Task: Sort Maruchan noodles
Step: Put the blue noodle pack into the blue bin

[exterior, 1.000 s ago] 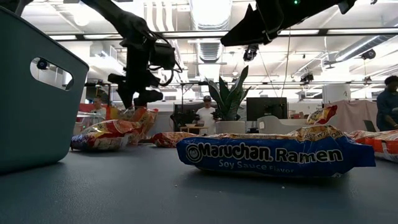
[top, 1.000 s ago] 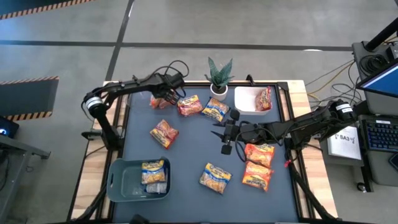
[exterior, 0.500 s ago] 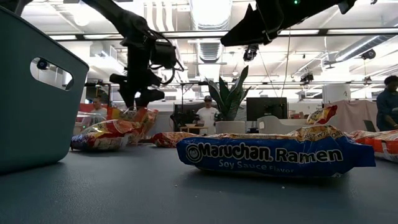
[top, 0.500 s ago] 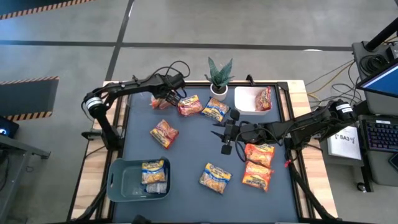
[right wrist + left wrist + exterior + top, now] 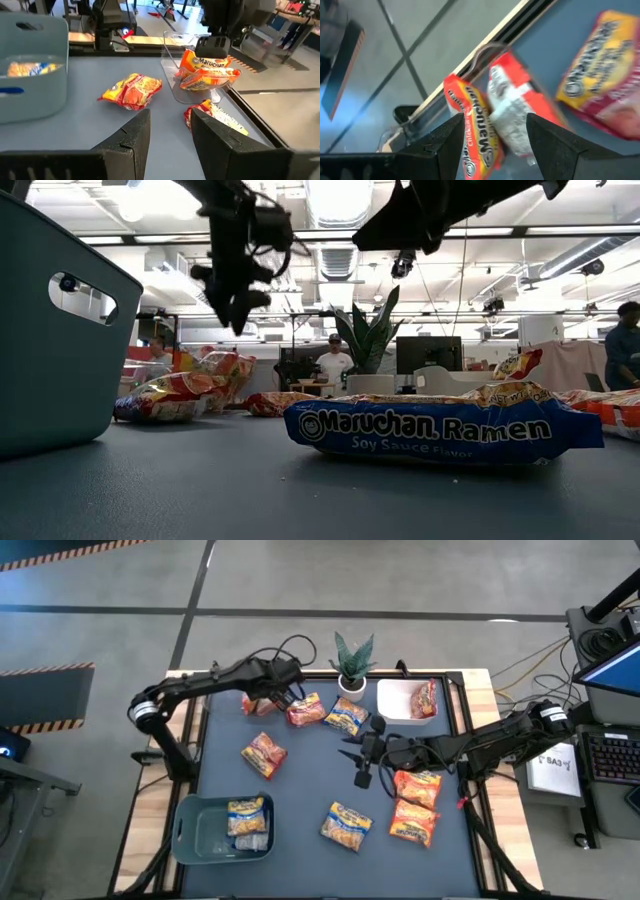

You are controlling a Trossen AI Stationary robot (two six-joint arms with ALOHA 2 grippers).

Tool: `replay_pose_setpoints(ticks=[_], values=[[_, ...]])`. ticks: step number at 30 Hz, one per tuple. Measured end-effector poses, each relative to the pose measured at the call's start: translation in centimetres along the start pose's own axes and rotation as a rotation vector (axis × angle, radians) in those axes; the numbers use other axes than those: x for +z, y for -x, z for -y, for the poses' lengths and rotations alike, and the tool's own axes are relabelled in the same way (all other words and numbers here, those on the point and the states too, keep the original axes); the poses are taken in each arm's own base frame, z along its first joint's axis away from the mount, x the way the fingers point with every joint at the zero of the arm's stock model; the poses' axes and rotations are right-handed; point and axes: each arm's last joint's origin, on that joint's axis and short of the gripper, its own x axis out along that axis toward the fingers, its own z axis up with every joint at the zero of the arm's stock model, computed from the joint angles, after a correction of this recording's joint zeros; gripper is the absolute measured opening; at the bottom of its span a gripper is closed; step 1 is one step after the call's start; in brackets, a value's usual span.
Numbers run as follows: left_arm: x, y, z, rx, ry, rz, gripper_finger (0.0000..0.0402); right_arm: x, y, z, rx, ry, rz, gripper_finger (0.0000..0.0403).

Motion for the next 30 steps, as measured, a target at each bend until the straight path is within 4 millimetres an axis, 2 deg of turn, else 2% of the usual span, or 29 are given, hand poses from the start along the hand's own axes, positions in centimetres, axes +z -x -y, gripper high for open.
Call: replay_pose_setpoints(ticks=[5,9,16,24,30], values=[[-0.9,2.9,1.1,-0.045,-0.050,0.076,0.0196,0.4,0.0,0.0,0.000,-0.057,-0.002,0.0130],[-2.5,5.9,2.8,-0.109,-0.111,0.171,0.0196,0.7,0.0,0.1,-0.015,-0.104,-0.018,0.0130],[-7.7,9.7,5.7,-0.285,-0.212,0.400,0.0196,1.4,-0.2,0.8,-0.050,-0.192,-0.091,0.0130],[-13.7,11.8,6.4,-0.580,-0.300,0.664,0.0196,1.5,-0.9,3.1,-0.130,-0.317,-0.149,0.0130],[-16.8,11.5,6.0,-0.675,-0.338,0.832,0.0196,1.7,-1.5,4.6,-0.090,-0.401,-0.158,0.0130]])
